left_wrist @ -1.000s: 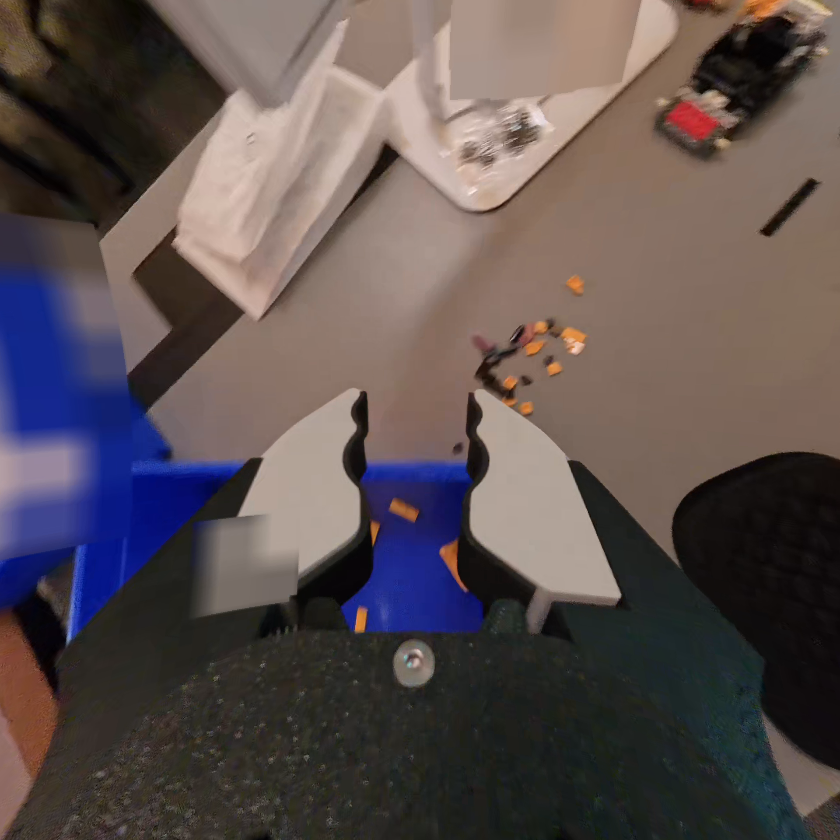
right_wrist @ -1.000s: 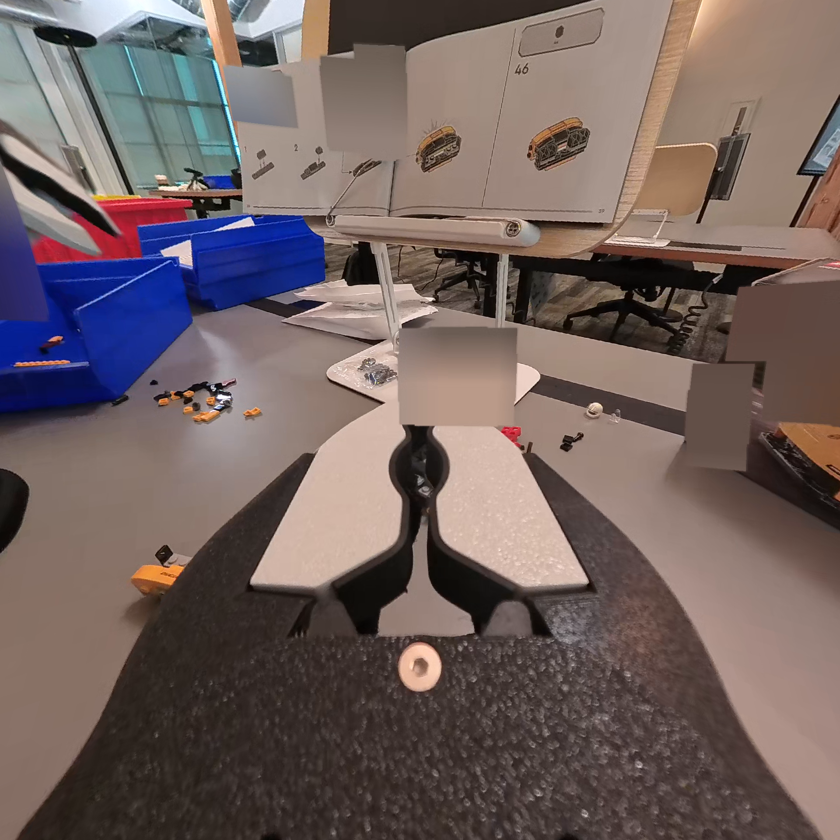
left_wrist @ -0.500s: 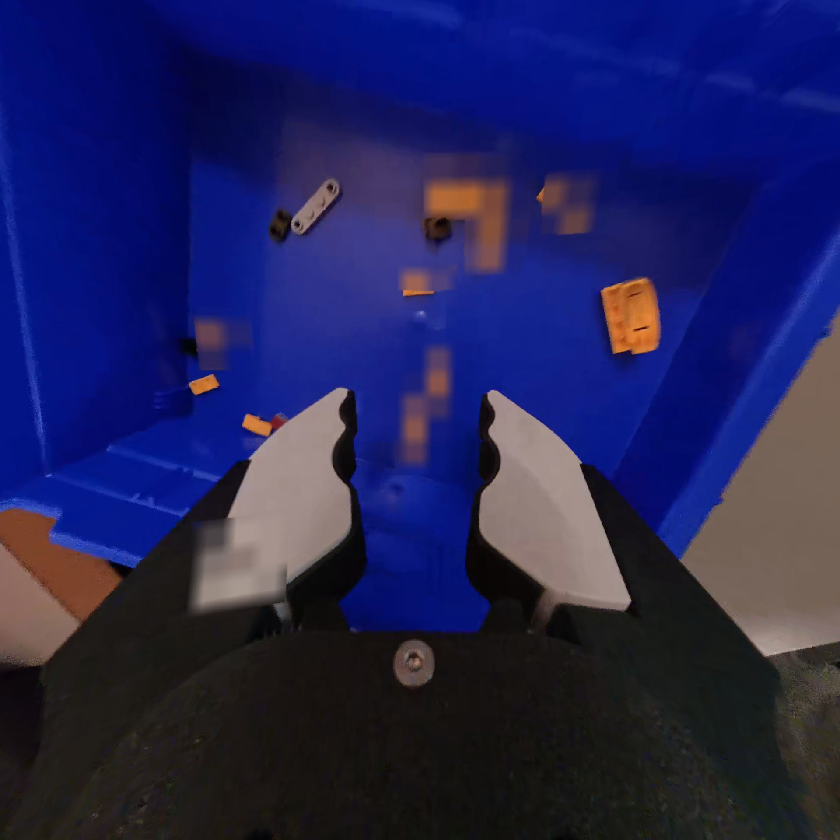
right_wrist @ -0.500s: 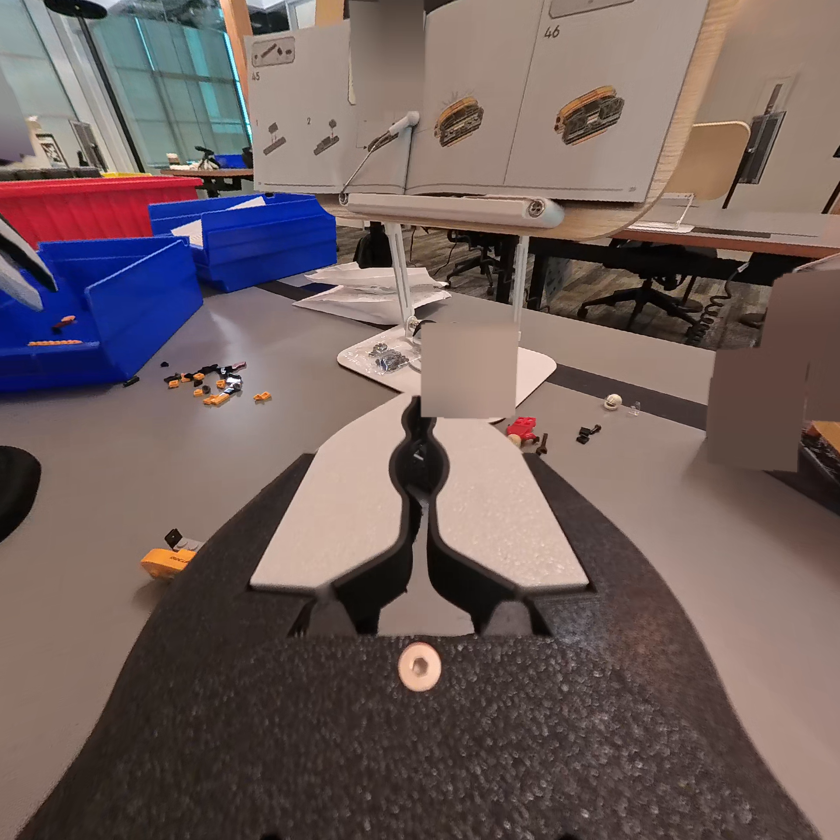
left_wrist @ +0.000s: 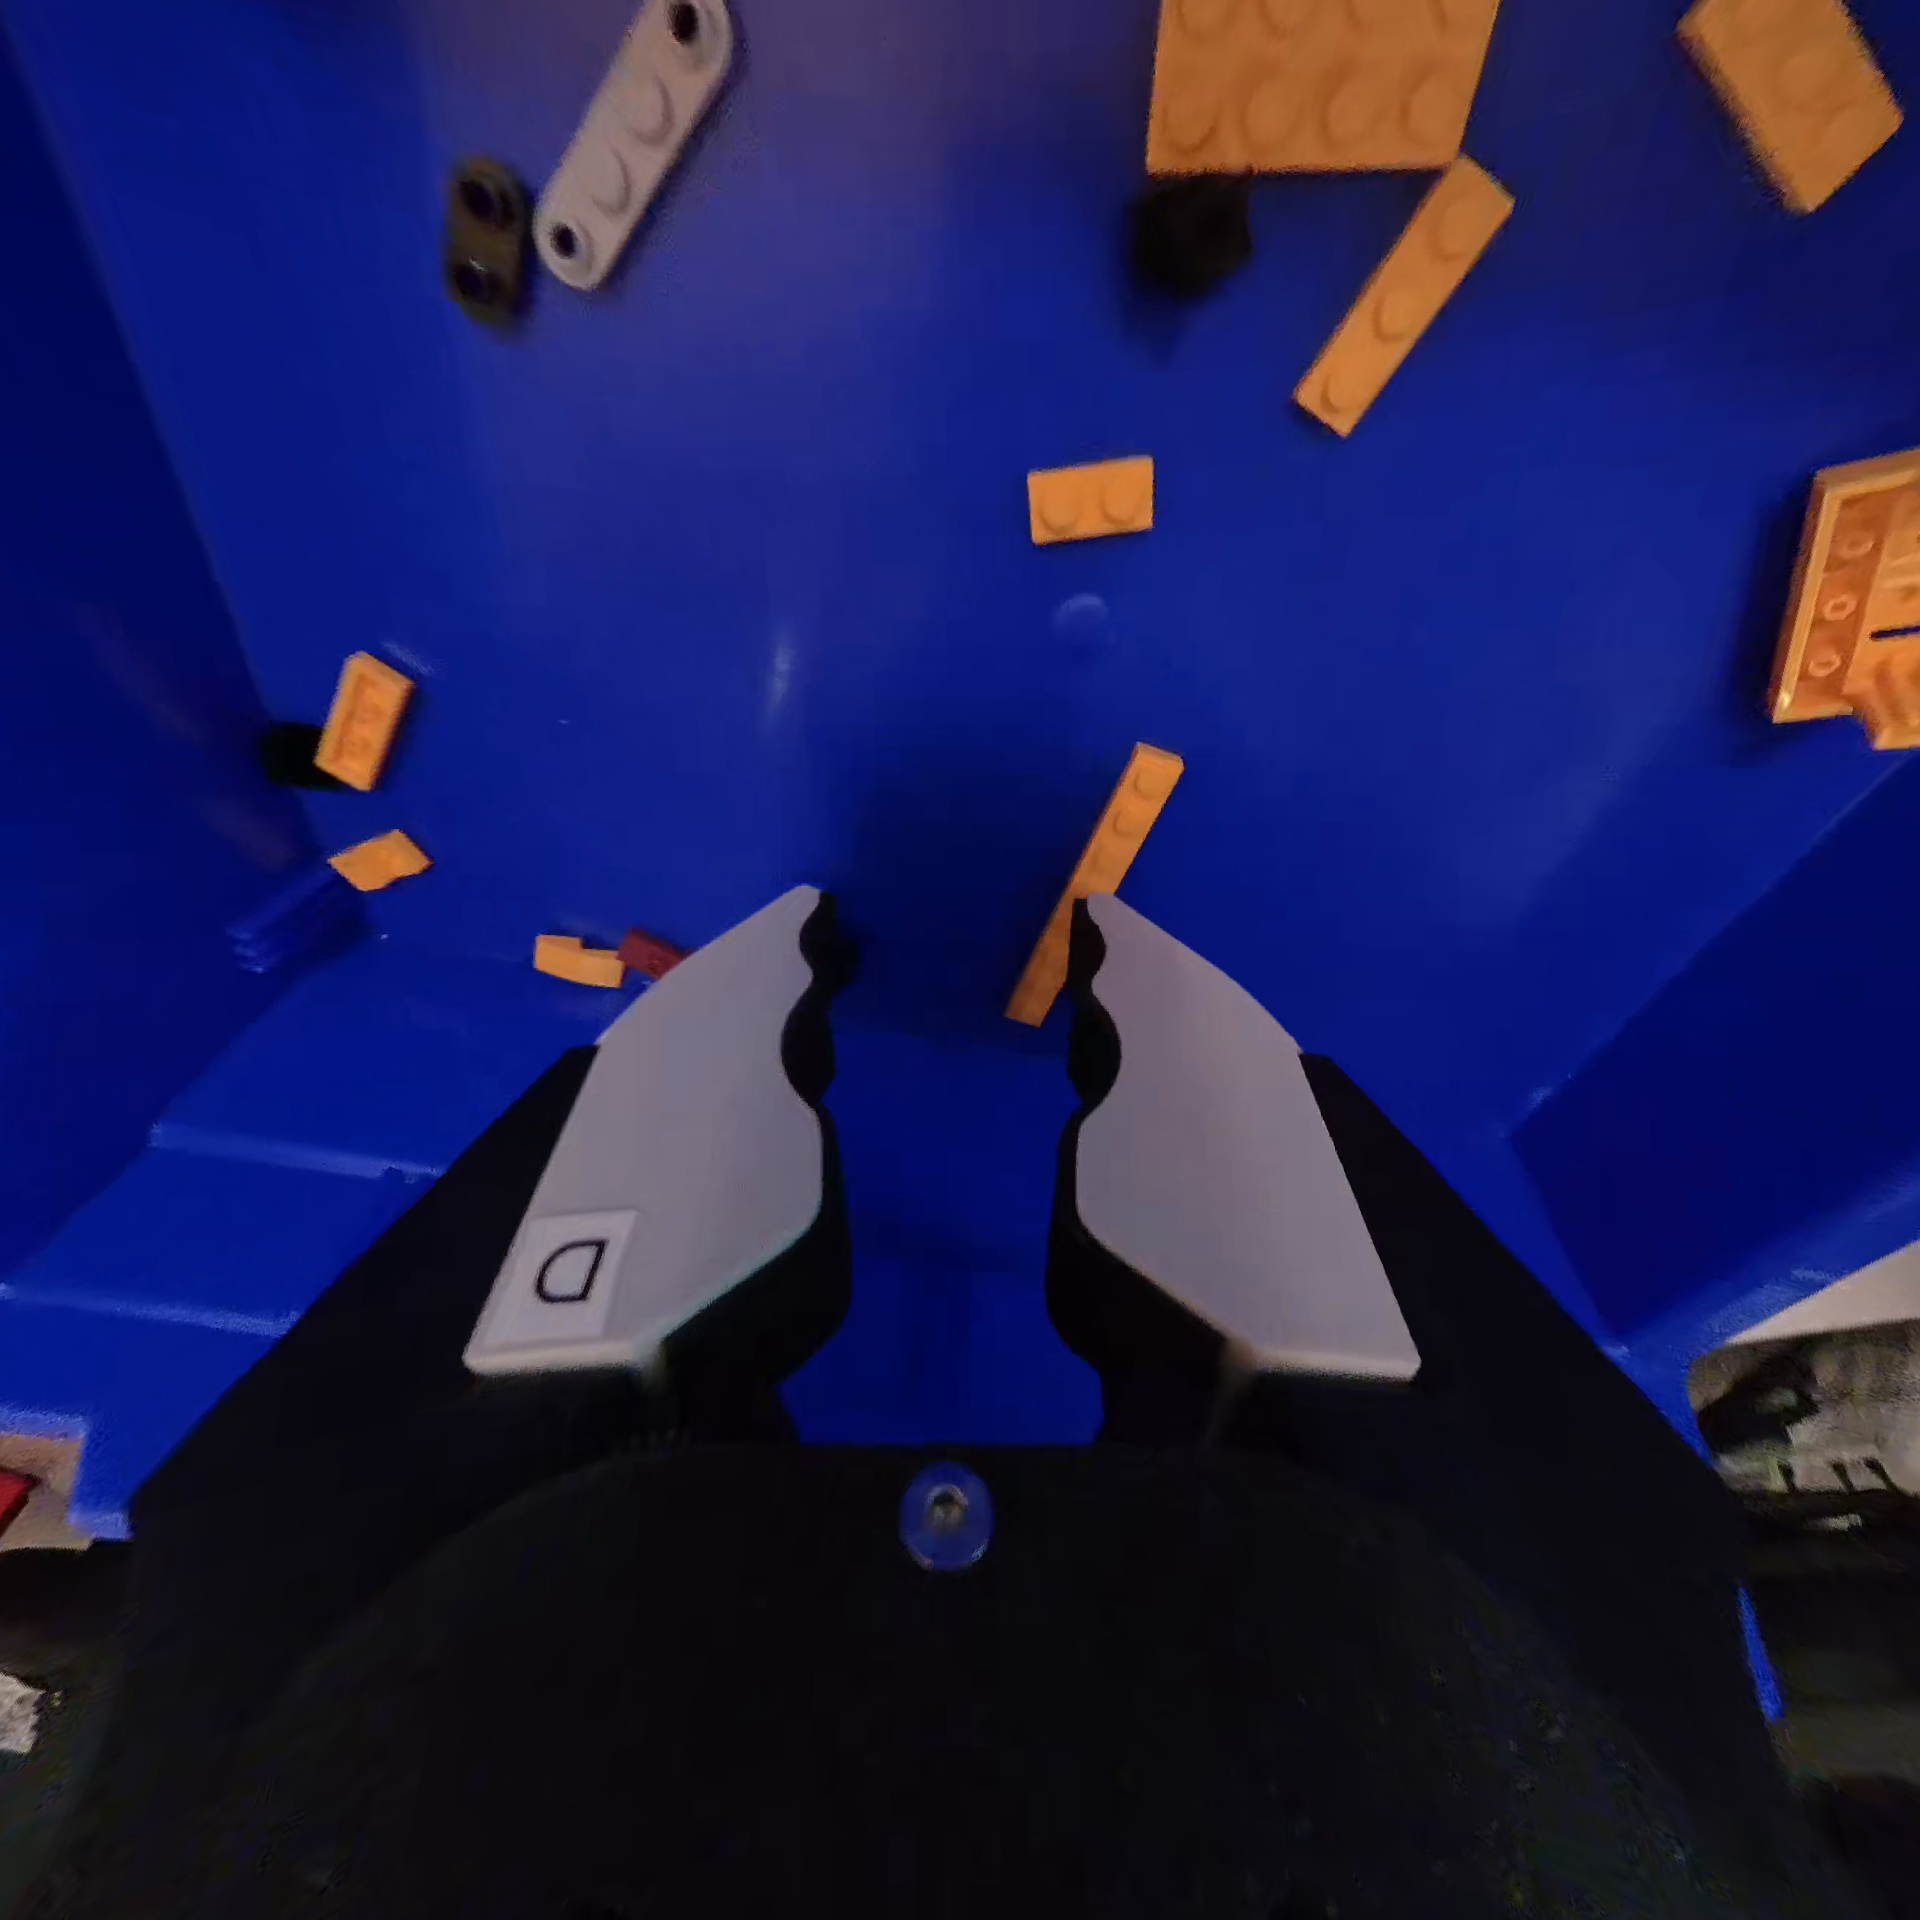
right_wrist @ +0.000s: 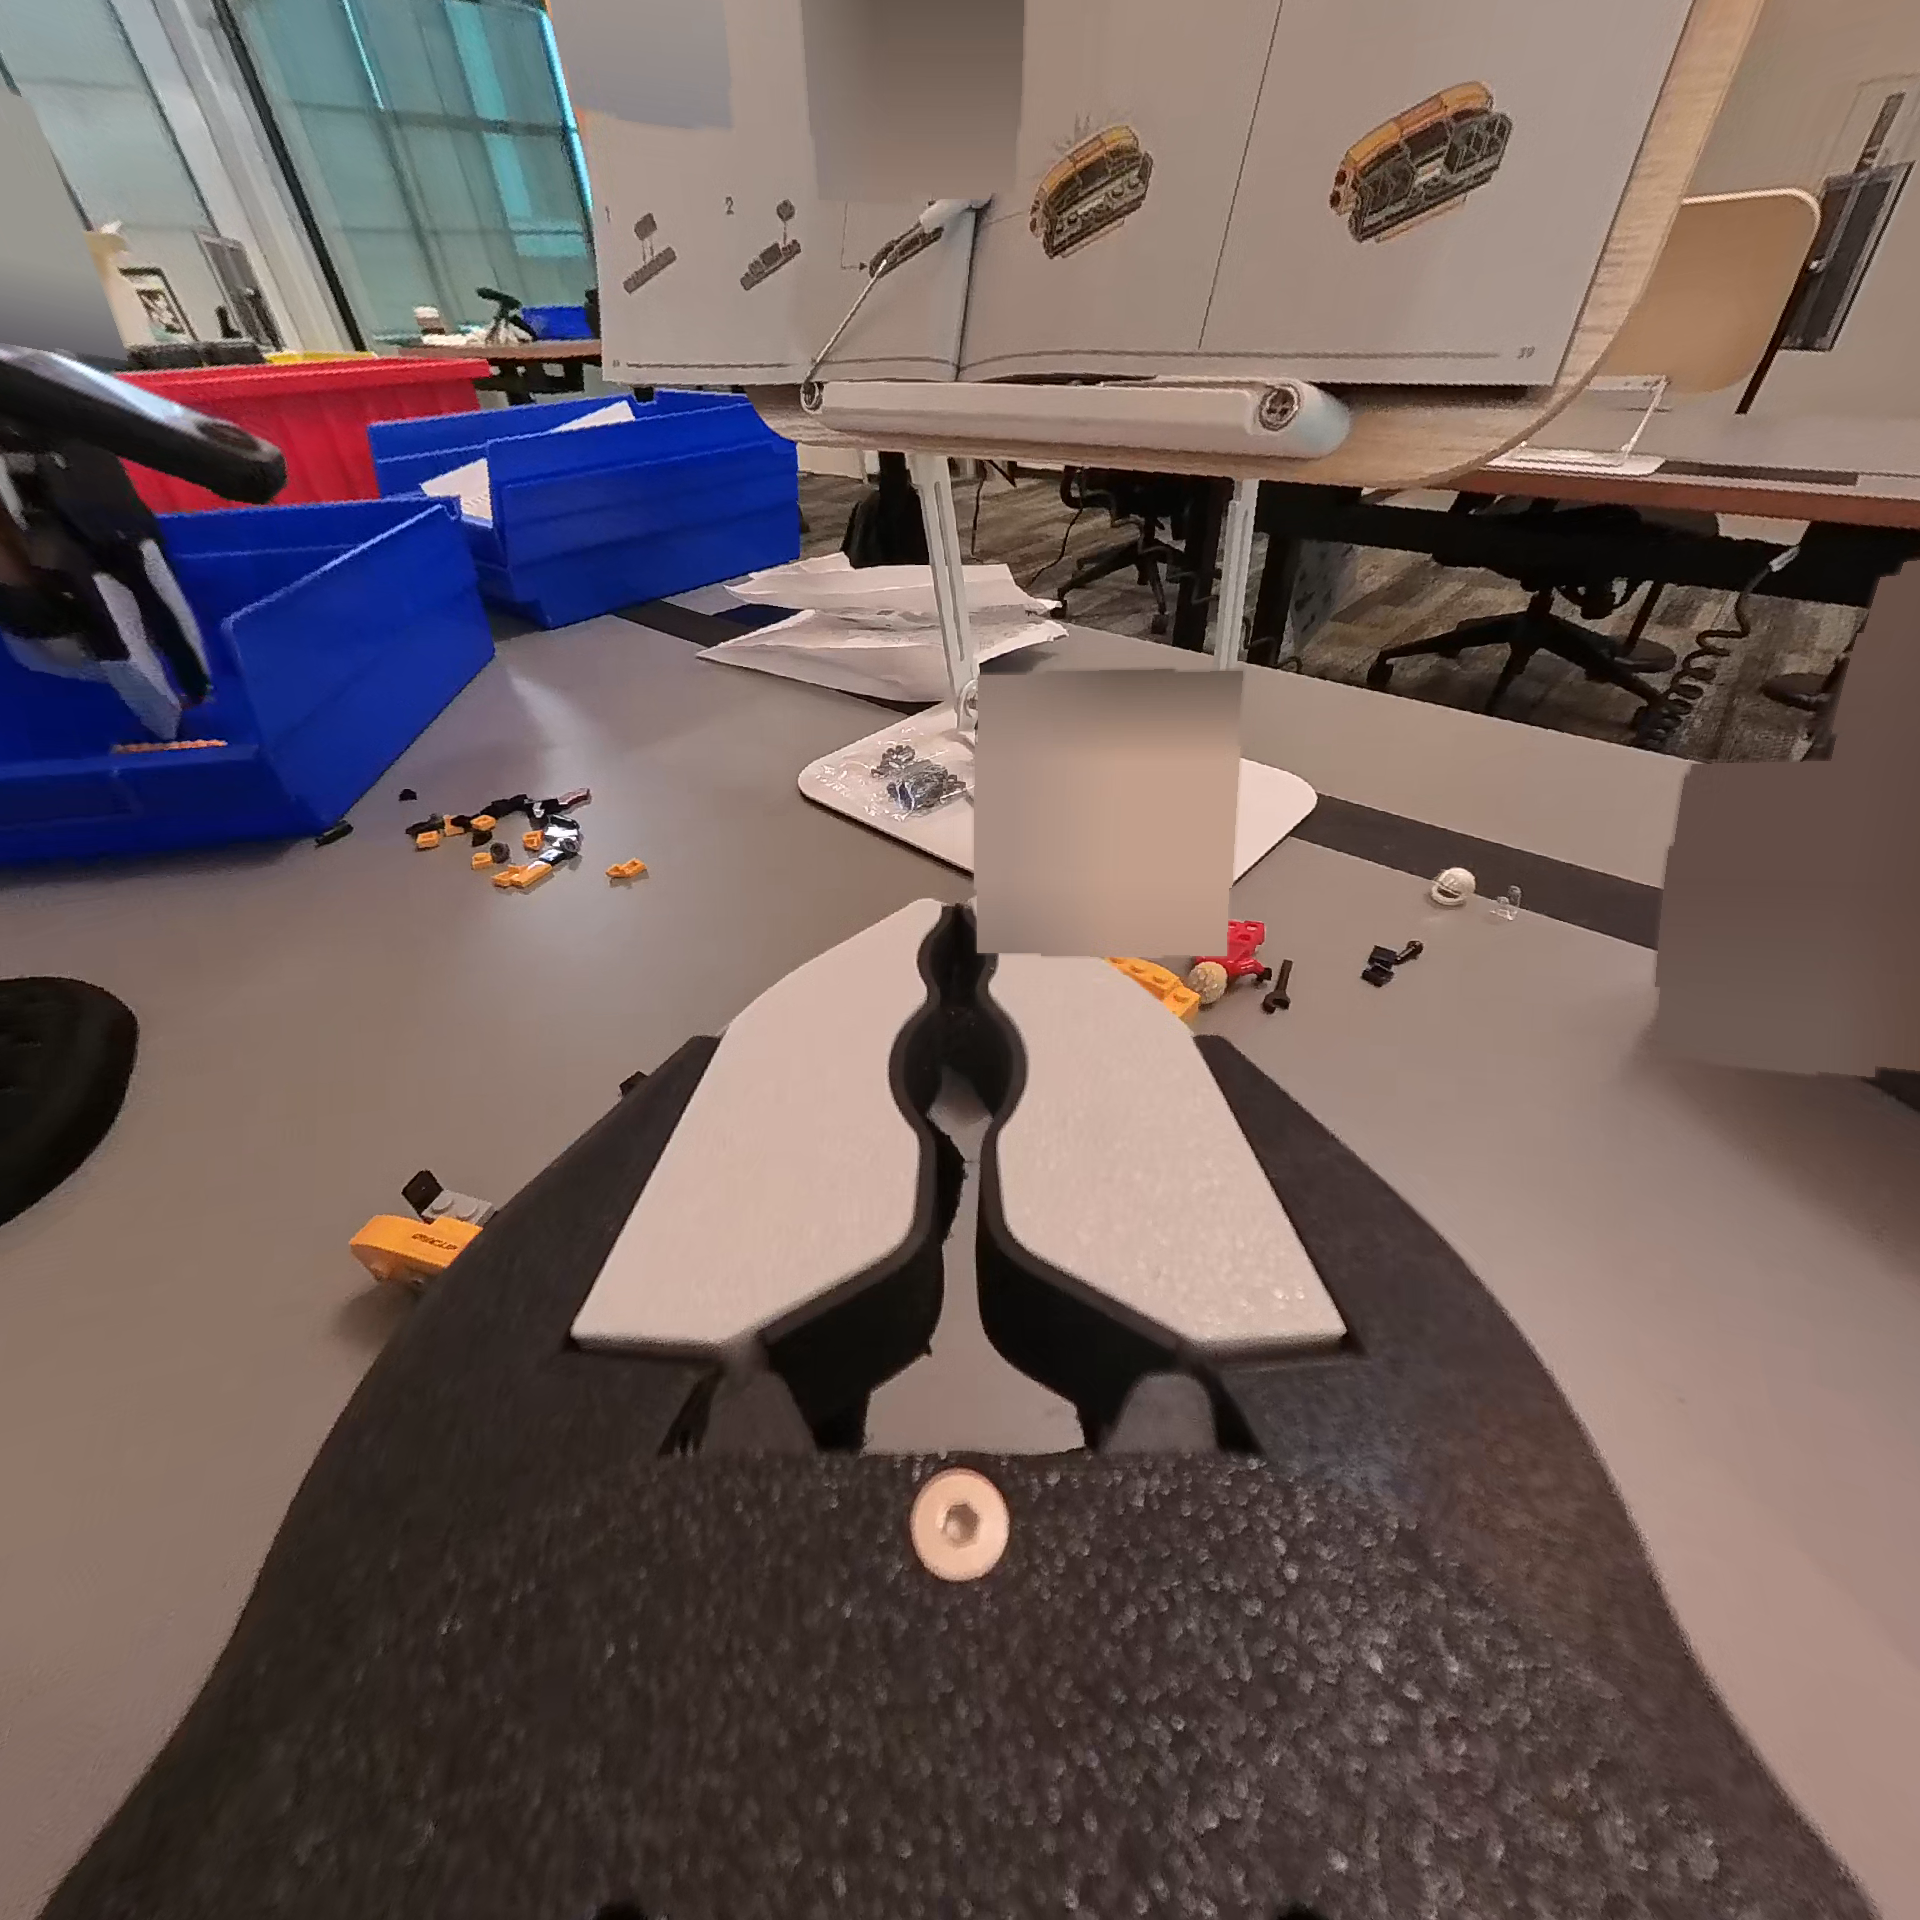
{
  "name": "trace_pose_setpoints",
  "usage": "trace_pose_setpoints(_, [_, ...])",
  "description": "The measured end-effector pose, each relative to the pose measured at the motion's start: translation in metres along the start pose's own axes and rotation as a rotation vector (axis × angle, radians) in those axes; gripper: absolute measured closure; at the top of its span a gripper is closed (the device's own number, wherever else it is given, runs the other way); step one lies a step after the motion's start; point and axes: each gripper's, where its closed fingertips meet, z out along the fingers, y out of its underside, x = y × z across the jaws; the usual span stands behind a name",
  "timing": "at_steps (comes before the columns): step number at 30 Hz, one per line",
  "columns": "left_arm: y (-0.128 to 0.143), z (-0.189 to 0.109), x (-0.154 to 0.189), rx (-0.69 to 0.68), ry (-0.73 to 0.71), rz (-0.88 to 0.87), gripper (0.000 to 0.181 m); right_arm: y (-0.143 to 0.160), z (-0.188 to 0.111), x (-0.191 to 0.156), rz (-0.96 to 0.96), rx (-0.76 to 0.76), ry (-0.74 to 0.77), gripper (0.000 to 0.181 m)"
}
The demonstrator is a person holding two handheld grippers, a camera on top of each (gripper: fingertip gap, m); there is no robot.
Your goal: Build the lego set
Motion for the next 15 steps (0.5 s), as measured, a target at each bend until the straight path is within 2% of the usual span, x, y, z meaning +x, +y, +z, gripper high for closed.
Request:
trace_pose_setpoints(1, [0.002,0.001,0.003,-0.015,0.015,0.007,0.141,0.001,0.0,0.0,0.004,-0.003,-0.003,0.181])
trace_pose_setpoints(4, [0.01,0.003,0.017,-0.063,0.081,0.049,0.165,0.001,0.001,-0.001,0.006,-0.005,-0.007,0.181])
trace_pose_setpoints(6, [0.015,0.006,0.02,-0.105,0.064,0.089,0.174,0.001,0.001,-0.001,0.008,-0.006,-0.01,0.181])
trace_pose_setpoints(9, [0.014,0.006,0.023,-0.109,0.019,0.136,0.175,0.002,0.001,-0.002,0.009,-0.008,-0.014,0.181])
trace_pose_setpoints(11, [0.014,0.004,0.038,-0.096,0.077,0.174,0.176,0.001,0.001,-0.001,0.011,-0.006,-0.015,0.181])
trace_pose_setpoints(15, [0.003,-0.023,0.049,0.074,0.094,0.178,0.176,0.002,0.001,-0.001,0.016,-0.006,-0.014,0.181])
